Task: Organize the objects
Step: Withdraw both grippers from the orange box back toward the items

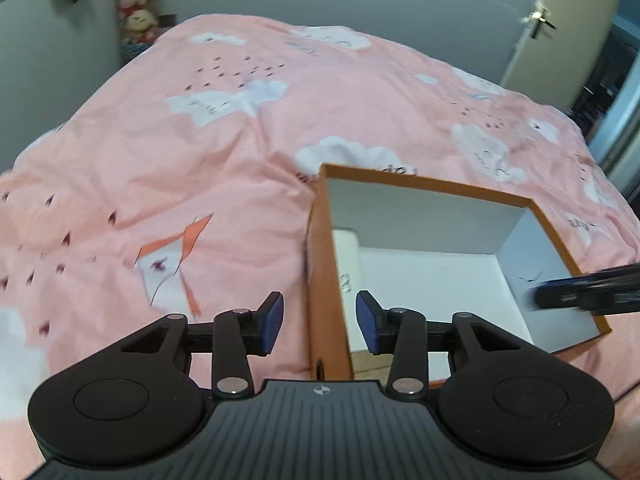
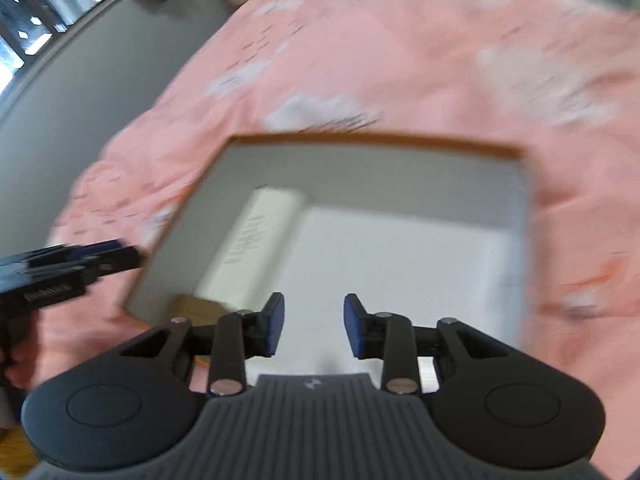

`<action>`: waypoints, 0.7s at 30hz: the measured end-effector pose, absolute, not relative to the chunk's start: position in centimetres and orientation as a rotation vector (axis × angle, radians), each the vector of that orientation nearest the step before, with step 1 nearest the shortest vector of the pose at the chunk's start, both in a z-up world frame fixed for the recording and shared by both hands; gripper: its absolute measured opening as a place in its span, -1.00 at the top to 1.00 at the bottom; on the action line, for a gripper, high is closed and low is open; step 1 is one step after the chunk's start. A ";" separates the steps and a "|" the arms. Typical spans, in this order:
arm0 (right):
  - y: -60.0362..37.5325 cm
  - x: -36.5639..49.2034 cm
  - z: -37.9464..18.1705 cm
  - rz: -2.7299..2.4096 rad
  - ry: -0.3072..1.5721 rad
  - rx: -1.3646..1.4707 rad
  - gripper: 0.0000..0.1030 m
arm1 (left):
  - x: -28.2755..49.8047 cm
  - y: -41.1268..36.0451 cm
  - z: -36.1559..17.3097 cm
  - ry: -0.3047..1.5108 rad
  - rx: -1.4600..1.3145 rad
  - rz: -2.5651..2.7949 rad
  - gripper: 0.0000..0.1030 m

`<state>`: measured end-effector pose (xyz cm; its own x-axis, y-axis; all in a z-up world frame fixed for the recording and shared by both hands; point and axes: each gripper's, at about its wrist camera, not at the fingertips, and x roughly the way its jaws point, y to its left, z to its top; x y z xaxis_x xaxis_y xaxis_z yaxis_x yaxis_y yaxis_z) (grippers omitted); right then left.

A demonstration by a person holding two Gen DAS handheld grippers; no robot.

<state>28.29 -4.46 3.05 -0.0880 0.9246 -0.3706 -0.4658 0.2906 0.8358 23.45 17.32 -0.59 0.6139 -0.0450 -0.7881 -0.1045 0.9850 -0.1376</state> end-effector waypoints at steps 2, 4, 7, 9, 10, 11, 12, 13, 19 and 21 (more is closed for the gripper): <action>-6.6 27.9 2.2 1.151 1.090 0.484 0.19 | 23.2 17.3 -1.1 0.915 -0.196 0.055 0.04; -8.6 27.8 0.6 1.048 1.090 0.458 0.09 | 23.1 17.2 -1.6 0.928 -0.210 0.051 0.00; -9.6 27.8 -1.5 0.977 1.141 0.462 0.09 | 23.4 16.8 -2.2 0.947 -0.193 0.056 0.00; -9.8 27.7 -2.9 0.947 1.179 0.494 0.11 | 23.6 16.7 -2.8 0.964 -0.196 0.054 0.00; -9.5 27.6 -3.4 0.946 1.192 0.506 0.24 | 23.8 16.7 -3.1 0.978 -0.199 0.053 0.03; -9.0 27.5 -3.7 0.943 1.201 0.531 0.36 | 23.8 16.6 -3.3 0.992 -0.196 0.056 0.09; -8.8 27.5 -4.3 0.953 1.221 0.560 0.59 | 23.8 16.5 -3.6 1.001 -0.191 0.049 0.30; -8.6 27.3 -4.5 0.959 1.231 0.590 0.67 | 23.8 16.3 -3.8 1.011 -0.191 0.039 0.46; -9.6 25.6 -4.5 0.931 1.207 0.583 0.79 | 22.5 14.8 -3.7 1.011 -0.154 0.058 0.82; -10.4 25.0 -4.2 0.928 1.195 0.574 0.80 | 21.5 14.5 -3.5 1.009 -0.162 0.063 0.81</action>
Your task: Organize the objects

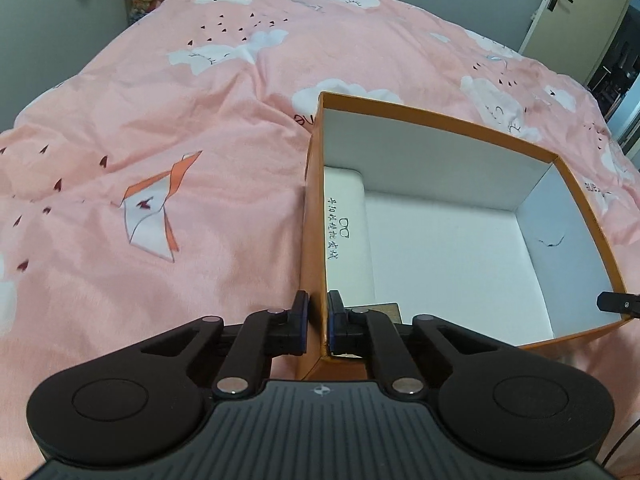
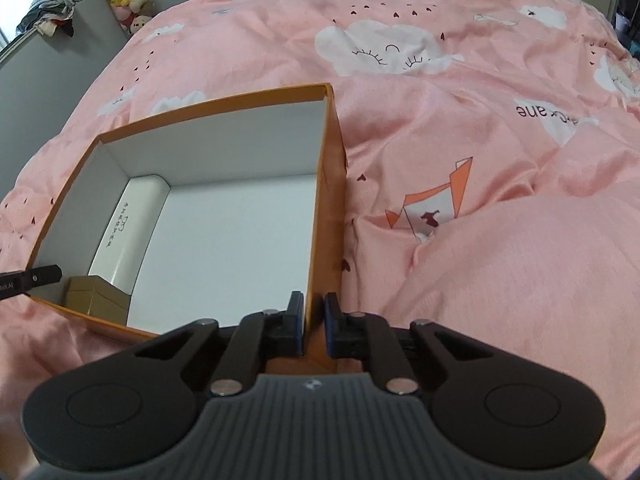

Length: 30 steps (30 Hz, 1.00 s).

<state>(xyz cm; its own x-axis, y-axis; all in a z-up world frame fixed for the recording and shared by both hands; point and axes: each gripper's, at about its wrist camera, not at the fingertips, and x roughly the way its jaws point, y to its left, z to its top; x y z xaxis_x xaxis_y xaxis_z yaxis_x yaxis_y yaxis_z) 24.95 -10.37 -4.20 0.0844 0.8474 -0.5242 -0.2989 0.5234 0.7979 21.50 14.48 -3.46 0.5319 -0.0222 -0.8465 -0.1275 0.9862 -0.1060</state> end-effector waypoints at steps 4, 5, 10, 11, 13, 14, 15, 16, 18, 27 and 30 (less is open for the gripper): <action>-12.2 23.7 -4.5 0.914 1.192 0.599 0.81 | 19.1 13.6 -3.2 1.006 -0.163 0.070 0.81; -12.5 23.4 -4.6 0.907 1.191 0.606 0.81 | 18.5 13.3 -3.2 1.002 -0.156 0.073 0.81; -14.1 23.4 -5.0 0.700 1.097 0.202 0.73 | 17.7 13.3 -3.4 0.981 -0.202 0.090 0.77; -14.3 23.2 -4.9 0.703 1.091 0.218 0.69 | 17.6 13.4 -3.2 0.968 -0.212 0.096 0.76; -15.3 22.5 -4.1 0.707 1.063 0.253 0.51 | 16.6 13.0 -2.2 0.919 -0.198 0.120 0.73; -15.9 22.1 -3.6 0.703 1.046 0.261 0.43 | 16.0 12.7 -1.7 0.896 -0.188 0.134 0.71; -16.4 21.5 -3.2 0.692 1.032 0.268 0.36 | 15.4 12.5 -1.2 0.875 -0.187 0.146 0.63; -17.0 20.8 -2.7 0.682 1.019 0.277 0.36 | 14.7 12.3 -0.7 0.855 -0.192 0.155 0.56; -17.8 19.6 -2.1 0.680 1.019 0.282 0.35 | 13.0 11.6 0.0 0.820 -0.191 0.161 0.54; -16.9 12.4 -3.1 0.863 1.117 0.258 0.35 | 7.4 9.2 -1.2 0.972 -0.286 -0.011 0.36; -15.5 10.5 -3.6 0.924 1.158 0.229 0.35 | 6.1 8.8 -2.2 1.031 -0.282 -0.042 0.17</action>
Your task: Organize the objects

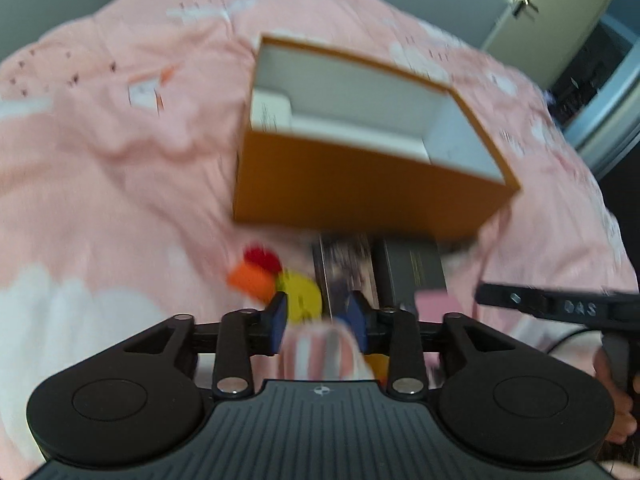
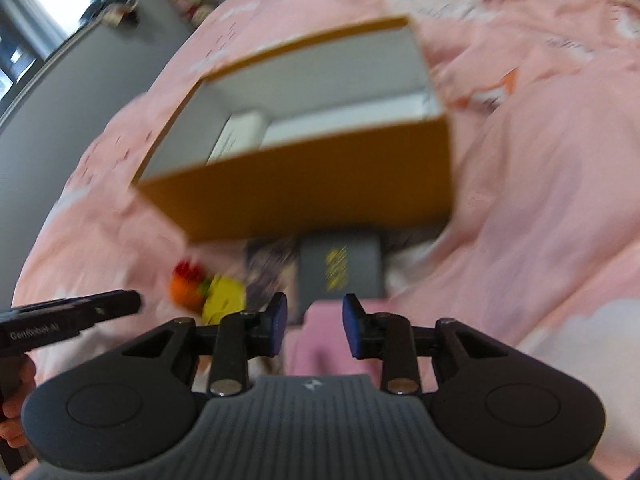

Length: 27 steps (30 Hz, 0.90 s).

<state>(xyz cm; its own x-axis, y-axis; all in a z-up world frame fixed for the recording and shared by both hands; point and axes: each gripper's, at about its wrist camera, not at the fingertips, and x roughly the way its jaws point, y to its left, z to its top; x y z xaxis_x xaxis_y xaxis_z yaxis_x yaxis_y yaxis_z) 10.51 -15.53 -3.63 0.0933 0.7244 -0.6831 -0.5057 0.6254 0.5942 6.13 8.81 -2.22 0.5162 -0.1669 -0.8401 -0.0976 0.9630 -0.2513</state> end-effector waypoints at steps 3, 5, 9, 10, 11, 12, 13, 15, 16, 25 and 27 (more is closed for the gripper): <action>-14.7 9.0 -3.8 0.975 1.176 0.204 0.35 | 5.5 8.9 -3.0 1.067 -0.294 -0.056 0.07; -14.2 8.2 -3.8 1.003 1.190 0.185 0.35 | 4.9 9.2 -3.4 1.084 -0.303 -0.062 0.05; -13.6 7.2 -4.1 1.044 1.203 0.148 0.21 | 4.2 9.4 -4.2 1.128 -0.322 -0.075 -0.09; -13.3 6.9 -4.3 1.056 1.208 0.134 0.21 | 4.0 9.5 -4.6 1.146 -0.333 -0.082 -0.11; -13.0 6.7 -4.4 1.067 1.213 0.122 0.21 | 4.0 9.6 -5.0 1.156 -0.350 -0.090 -0.13; -12.7 6.4 -4.5 1.079 1.217 0.108 0.21 | 3.9 9.6 -5.2 1.161 -0.364 -0.094 -0.17; -12.4 6.2 -4.6 1.090 1.220 0.092 0.21 | 3.9 9.7 -5.3 1.163 -0.370 -0.097 -0.19; -12.0 6.0 -4.9 1.100 1.231 0.063 0.21 | 4.0 9.8 -5.5 1.170 -0.377 -0.105 -0.22; -11.7 5.9 -5.2 1.105 1.240 0.051 0.21 | 4.0 9.8 -5.7 1.177 -0.382 -0.115 -0.22; -10.1 6.0 -7.1 1.141 1.316 0.010 0.22 | 4.9 9.9 -7.4 1.238 -0.402 -0.154 -0.34; -10.0 6.1 -7.3 1.140 1.328 0.010 0.21 | 5.1 9.6 -7.5 1.247 -0.382 -0.149 -0.34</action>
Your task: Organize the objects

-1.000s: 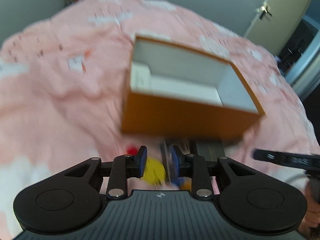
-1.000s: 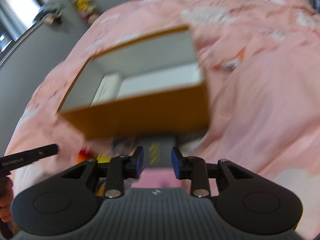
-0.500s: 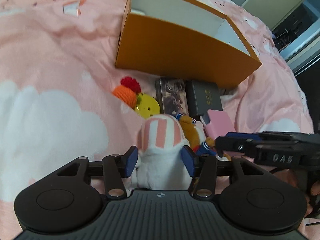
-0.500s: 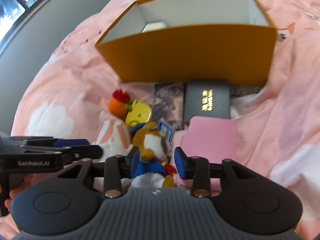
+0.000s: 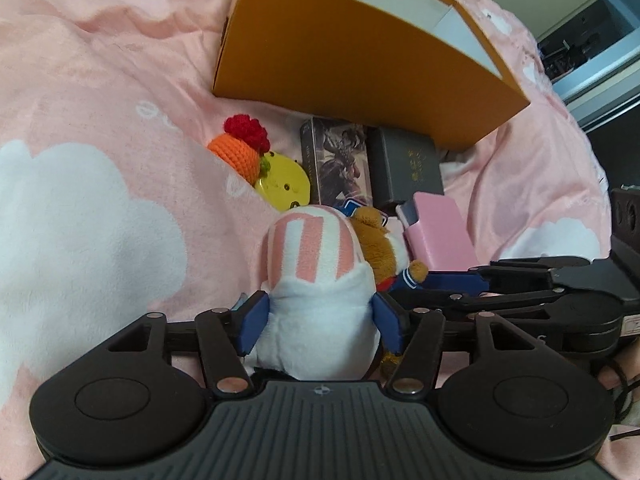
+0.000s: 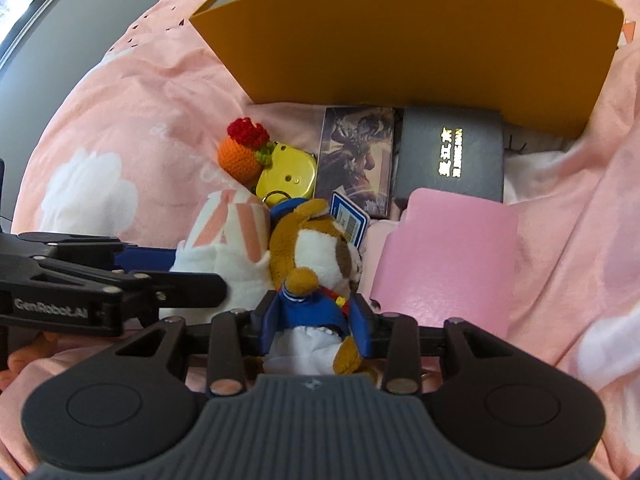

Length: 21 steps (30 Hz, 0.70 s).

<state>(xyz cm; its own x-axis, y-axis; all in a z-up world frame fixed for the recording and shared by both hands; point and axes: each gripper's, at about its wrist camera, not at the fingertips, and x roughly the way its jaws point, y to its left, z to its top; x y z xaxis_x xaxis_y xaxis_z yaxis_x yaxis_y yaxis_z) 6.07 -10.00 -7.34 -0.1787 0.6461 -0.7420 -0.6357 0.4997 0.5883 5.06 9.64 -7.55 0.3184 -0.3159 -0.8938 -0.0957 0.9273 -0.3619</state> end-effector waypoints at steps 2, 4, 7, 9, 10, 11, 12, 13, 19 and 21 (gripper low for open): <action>-10.3 6.2 -7.1 1.133 1.323 0.012 0.20 | 4.9 9.4 -7.0 1.231 -0.360 -0.149 -0.34; -11.0 6.5 -6.3 1.111 1.293 0.025 0.20 | 4.7 9.2 -6.1 1.195 -0.326 -0.135 -0.29; -12.9 7.3 -5.1 1.028 1.225 0.028 0.19 | 4.8 8.9 -4.2 1.122 -0.257 -0.109 -0.24; -14.1 8.0 -5.1 0.942 1.204 0.015 0.13 | 5.2 8.5 -3.3 1.082 -0.250 -0.146 -0.24; -14.6 8.4 -5.5 0.907 1.214 0.019 0.06 | 5.6 8.2 -3.1 1.079 -0.254 -0.176 -0.24; -15.1 8.8 -6.1 0.881 1.236 0.029 0.03 | 6.1 7.7 -2.9 1.084 -0.256 -0.210 -0.24; -15.4 9.1 -6.6 0.861 1.263 0.040 0.00 | 6.5 7.1 -2.7 1.087 -0.250 -0.243 -0.24; -15.7 9.2 -7.1 0.849 1.280 0.048 -0.01 | 6.9 6.4 -2.7 1.087 -0.240 -0.273 -0.24; -16.2 10.2 -9.6 0.838 1.360 0.121 -0.14 | 9.5 2.7 -4.1 1.149 -0.199 -0.364 -0.15; -16.6 10.6 -10.6 0.853 1.394 0.182 -0.16 | 10.1 2.1 -5.0 1.165 -0.196 -0.374 -0.15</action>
<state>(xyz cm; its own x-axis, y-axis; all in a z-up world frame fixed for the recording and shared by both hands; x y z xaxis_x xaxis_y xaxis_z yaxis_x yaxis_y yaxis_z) 10.61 -16.60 -10.63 -0.0603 0.6179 -0.7840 -0.4169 0.6980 0.5822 10.08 2.14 -5.03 0.3426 -0.3860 -0.8565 0.1852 0.9216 -0.3412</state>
